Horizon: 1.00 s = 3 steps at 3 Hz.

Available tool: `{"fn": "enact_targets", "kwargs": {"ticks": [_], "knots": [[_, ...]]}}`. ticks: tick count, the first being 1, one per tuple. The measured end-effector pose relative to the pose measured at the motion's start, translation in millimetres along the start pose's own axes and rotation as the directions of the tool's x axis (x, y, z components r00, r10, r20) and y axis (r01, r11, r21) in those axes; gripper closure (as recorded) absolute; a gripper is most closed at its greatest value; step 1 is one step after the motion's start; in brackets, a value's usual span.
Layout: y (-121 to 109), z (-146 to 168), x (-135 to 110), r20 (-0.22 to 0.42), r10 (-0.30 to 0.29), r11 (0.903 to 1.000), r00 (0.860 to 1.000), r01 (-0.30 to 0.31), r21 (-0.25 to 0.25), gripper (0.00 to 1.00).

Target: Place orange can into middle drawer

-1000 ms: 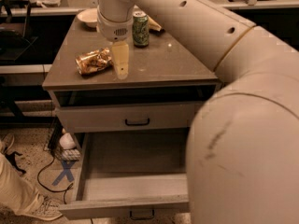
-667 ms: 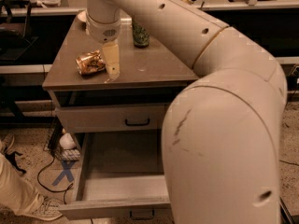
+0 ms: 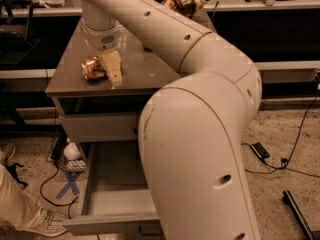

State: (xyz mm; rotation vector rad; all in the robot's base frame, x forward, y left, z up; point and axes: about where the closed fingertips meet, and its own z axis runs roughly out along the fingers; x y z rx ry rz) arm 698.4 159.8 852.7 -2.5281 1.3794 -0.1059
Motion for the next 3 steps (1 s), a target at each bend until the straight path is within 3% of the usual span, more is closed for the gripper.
{"fn": "enact_targets", "kwargs": {"ticks": [2, 3], "knots": [[11.2, 19.1, 22.0, 0.019, 0.051, 0.9974, 0.999, -0.05, -0.051, 0.5], [23.8, -8.3, 43.3, 0.003, 0.098, 0.9951, 0.995, -0.098, -0.013, 0.81]]}}
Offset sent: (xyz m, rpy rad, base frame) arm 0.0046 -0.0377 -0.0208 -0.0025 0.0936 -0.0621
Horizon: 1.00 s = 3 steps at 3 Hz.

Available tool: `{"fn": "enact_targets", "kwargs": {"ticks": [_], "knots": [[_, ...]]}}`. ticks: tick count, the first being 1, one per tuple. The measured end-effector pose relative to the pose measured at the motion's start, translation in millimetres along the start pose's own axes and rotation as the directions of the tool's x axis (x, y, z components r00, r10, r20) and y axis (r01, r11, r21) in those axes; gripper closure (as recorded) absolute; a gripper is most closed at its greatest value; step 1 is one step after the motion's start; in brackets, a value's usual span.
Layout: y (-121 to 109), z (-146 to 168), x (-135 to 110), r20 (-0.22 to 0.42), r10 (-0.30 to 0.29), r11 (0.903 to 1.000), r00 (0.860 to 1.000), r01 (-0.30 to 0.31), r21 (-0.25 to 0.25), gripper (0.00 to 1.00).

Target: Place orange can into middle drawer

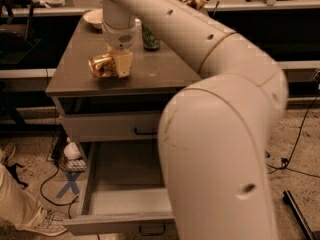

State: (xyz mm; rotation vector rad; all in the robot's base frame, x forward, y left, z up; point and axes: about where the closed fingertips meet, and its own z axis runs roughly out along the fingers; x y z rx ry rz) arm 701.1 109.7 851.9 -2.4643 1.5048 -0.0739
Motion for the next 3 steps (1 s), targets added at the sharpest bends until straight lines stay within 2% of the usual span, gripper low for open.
{"fn": "enact_targets", "kwargs": {"ticks": [1, 2, 3], "knots": [[21.9, -25.5, 23.5, -0.021, 0.059, 0.998, 0.998, -0.059, 0.022, 1.0], [65.7, -43.2, 51.0, -0.05, 0.165, 0.9862, 0.985, -0.165, 0.005, 1.0], [119.3, -32.4, 72.9, -0.059, 0.289, 0.954, 0.955, -0.293, -0.065, 1.0]]}}
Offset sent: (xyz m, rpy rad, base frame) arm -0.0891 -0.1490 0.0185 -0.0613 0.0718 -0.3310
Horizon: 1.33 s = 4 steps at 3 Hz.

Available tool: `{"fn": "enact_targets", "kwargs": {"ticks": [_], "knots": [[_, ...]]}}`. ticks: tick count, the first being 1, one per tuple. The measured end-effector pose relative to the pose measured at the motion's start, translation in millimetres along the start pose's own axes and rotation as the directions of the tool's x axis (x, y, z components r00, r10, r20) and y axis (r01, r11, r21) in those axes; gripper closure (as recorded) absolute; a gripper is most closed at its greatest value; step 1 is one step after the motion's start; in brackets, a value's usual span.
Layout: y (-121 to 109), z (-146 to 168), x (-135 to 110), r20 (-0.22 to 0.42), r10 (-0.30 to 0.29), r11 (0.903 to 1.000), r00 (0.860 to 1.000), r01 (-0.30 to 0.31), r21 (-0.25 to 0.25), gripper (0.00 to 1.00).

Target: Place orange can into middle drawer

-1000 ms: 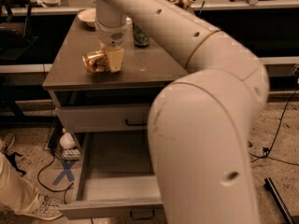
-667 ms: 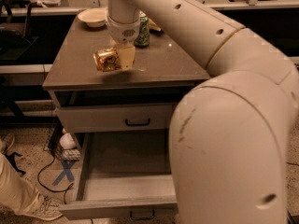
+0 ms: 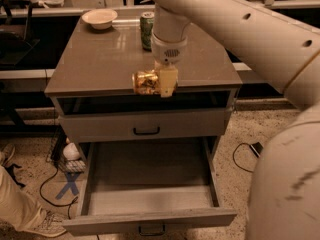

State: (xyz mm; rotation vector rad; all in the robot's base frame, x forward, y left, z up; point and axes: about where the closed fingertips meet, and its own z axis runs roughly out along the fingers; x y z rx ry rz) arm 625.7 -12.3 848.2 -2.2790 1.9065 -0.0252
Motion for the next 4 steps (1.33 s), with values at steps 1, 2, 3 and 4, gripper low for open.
{"fn": "enact_targets", "kwargs": {"ticks": [1, 2, 3, 4], "knots": [[49.7, 35.9, 31.0, 0.003, 0.132, 0.9847, 0.991, -0.131, -0.115, 1.0], [49.7, 35.9, 31.0, 0.003, 0.132, 0.9847, 0.991, -0.131, -0.115, 1.0], [61.1, 63.8, 33.2, 0.005, 0.212, 0.9629, 0.977, -0.208, -0.172, 1.0], [82.1, 114.8, 27.3, 0.014, 0.321, 0.9178, 0.947, -0.308, -0.251, 1.0]]}}
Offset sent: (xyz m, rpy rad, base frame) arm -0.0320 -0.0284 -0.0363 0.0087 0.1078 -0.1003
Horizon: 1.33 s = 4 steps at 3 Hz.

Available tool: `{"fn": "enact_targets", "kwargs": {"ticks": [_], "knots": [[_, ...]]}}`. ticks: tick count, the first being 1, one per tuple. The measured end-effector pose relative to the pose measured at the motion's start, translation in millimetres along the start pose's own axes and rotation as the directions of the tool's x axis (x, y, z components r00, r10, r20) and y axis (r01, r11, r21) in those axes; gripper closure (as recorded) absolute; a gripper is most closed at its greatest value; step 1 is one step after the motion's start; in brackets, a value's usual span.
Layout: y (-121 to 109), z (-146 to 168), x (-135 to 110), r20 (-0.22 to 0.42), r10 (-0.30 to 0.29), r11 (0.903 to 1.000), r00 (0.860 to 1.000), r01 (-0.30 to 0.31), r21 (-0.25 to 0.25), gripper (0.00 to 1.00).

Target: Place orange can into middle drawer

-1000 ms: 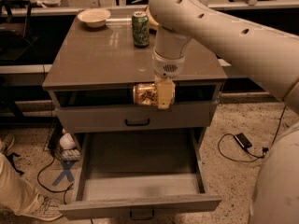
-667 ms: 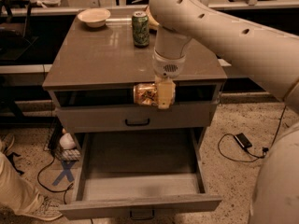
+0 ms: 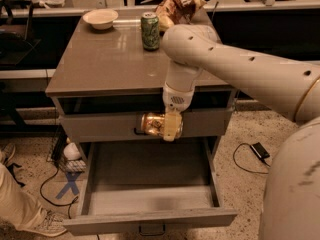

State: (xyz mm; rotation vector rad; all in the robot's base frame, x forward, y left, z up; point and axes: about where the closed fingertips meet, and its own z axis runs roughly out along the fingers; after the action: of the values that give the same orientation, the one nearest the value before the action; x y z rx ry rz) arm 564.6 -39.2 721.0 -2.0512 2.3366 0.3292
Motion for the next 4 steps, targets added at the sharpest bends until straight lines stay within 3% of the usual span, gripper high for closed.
{"fn": "enact_targets", "kwargs": {"ticks": [1, 2, 3, 4], "knots": [[11.4, 57.4, -2.3, 0.018, 0.132, 0.9896, 0.991, -0.131, -0.06, 1.0], [25.8, 107.4, -7.3, 0.06, 0.293, 0.9525, 0.954, -0.286, -0.106, 1.0], [22.3, 113.6, -11.4, 0.079, 0.331, 0.9414, 0.94, -0.324, -0.096, 1.0], [22.3, 113.6, -11.4, 0.079, 0.331, 0.9414, 0.94, -0.324, -0.095, 1.0]]}}
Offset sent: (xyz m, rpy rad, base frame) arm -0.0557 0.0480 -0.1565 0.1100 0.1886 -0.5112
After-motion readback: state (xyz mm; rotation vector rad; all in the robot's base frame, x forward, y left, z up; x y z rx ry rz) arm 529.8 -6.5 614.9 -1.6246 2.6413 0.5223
